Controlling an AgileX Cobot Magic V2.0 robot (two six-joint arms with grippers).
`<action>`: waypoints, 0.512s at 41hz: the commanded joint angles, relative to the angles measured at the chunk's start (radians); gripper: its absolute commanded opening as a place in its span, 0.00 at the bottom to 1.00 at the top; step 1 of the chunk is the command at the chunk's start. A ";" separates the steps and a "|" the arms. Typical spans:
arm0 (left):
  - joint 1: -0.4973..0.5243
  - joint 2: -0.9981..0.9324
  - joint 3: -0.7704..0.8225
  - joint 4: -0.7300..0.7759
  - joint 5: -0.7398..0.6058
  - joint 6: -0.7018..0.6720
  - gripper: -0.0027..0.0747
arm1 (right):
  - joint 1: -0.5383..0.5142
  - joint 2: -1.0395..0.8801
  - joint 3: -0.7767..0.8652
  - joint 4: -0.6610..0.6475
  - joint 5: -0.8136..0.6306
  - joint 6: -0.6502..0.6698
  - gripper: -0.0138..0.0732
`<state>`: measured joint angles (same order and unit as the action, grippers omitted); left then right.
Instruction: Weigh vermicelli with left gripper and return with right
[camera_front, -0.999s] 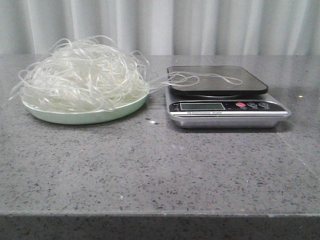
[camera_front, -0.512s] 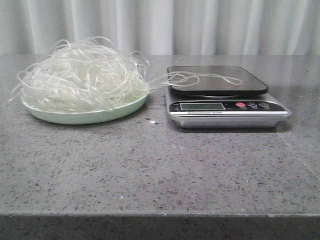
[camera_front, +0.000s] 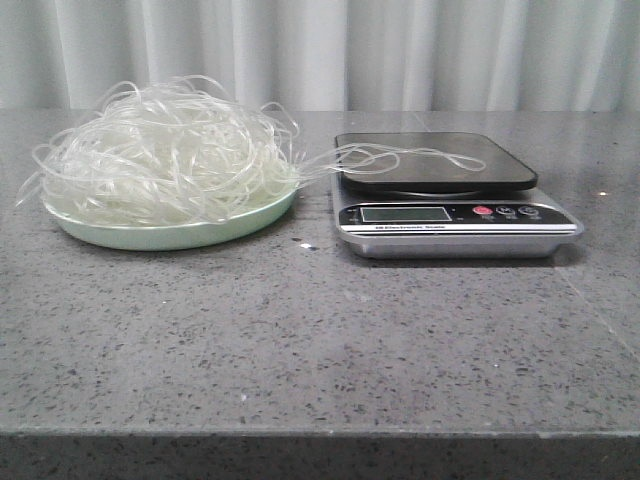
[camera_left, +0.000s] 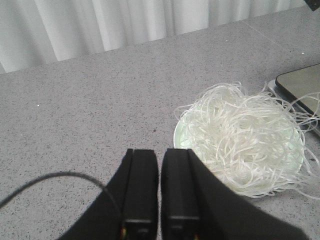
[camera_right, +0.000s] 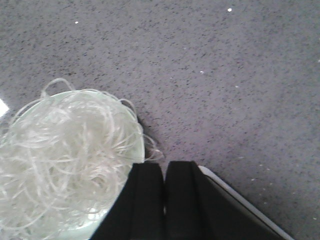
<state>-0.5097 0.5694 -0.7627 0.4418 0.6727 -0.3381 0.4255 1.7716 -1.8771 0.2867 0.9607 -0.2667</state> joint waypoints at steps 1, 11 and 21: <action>0.000 0.001 -0.024 0.012 -0.070 -0.010 0.22 | -0.009 -0.099 0.071 -0.015 -0.147 -0.007 0.33; 0.000 0.001 -0.024 0.015 -0.069 -0.026 0.22 | -0.070 -0.319 0.507 -0.015 -0.427 -0.007 0.33; 0.000 0.001 -0.024 0.022 -0.072 -0.026 0.22 | -0.145 -0.594 0.829 -0.015 -0.607 -0.007 0.33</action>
<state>-0.5097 0.5694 -0.7627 0.4437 0.6727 -0.3521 0.3021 1.2921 -1.0947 0.2713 0.4771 -0.2667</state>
